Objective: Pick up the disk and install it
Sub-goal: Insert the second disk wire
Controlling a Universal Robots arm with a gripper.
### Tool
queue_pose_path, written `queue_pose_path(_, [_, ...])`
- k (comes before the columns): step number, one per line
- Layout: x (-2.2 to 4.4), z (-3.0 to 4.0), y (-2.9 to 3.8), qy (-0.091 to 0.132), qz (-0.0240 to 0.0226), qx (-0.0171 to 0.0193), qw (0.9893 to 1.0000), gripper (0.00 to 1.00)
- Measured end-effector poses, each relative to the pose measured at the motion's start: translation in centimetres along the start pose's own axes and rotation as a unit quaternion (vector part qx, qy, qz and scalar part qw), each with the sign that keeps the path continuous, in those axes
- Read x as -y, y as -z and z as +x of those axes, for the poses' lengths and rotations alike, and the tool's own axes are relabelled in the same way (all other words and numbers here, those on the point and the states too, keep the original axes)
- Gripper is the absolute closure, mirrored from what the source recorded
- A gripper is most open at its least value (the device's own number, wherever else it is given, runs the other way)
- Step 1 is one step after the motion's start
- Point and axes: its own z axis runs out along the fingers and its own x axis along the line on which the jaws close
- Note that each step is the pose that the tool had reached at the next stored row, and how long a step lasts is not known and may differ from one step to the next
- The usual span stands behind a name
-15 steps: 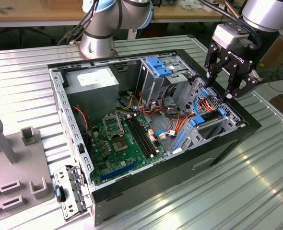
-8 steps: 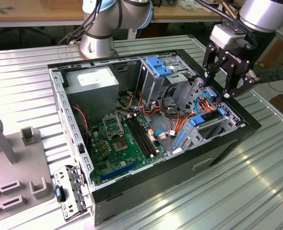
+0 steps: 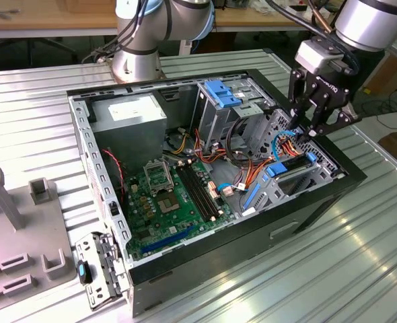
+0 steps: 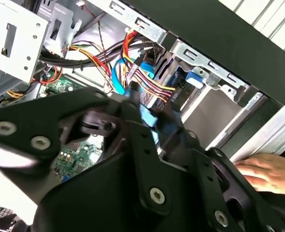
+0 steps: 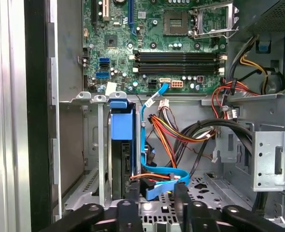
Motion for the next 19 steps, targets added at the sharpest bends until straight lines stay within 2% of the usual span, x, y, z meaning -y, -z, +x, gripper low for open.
queue_pose_path(1, [0.00,0.00,-0.04,0.000,0.0000,0.0000,1.0000,0.60])
queue_pose_path(2, [0.00,0.00,-0.09,0.000,0.0000,0.0000,1.0000,0.67])
queue_pose_path(5, [0.00,0.00,-0.14,0.000,0.0000,-0.0002,1.0000,0.67])
queue_pose_path(6, [0.00,-0.01,-0.15,0.000,0.0001,-0.0018,1.0000,0.67])
queue_pose_path(7, [0.01,-0.02,-0.11,0.001,0.0001,-0.0122,0.9999,0.67])
queue_pose_path(8, [0.00,-0.05,-0.11,0.001,0.0002,-0.0244,0.9997,0.67])
queue_pose_path(10, [0.00,-0.06,-0.10,0.001,0.0004,-0.0430,0.9991,0.67])
queue_pose_path(11, [0.00,-0.07,-0.10,0.002,0.0005,-0.0557,0.9984,0.67])
queue_pose_path(12, [0.00,-0.07,-0.11,0.002,0.0005,-0.0619,0.9981,0.67])
queue_pose_path(19, [0.00,-0.07,-0.10,0.002,0.0005,-0.0622,0.9981,0.67])
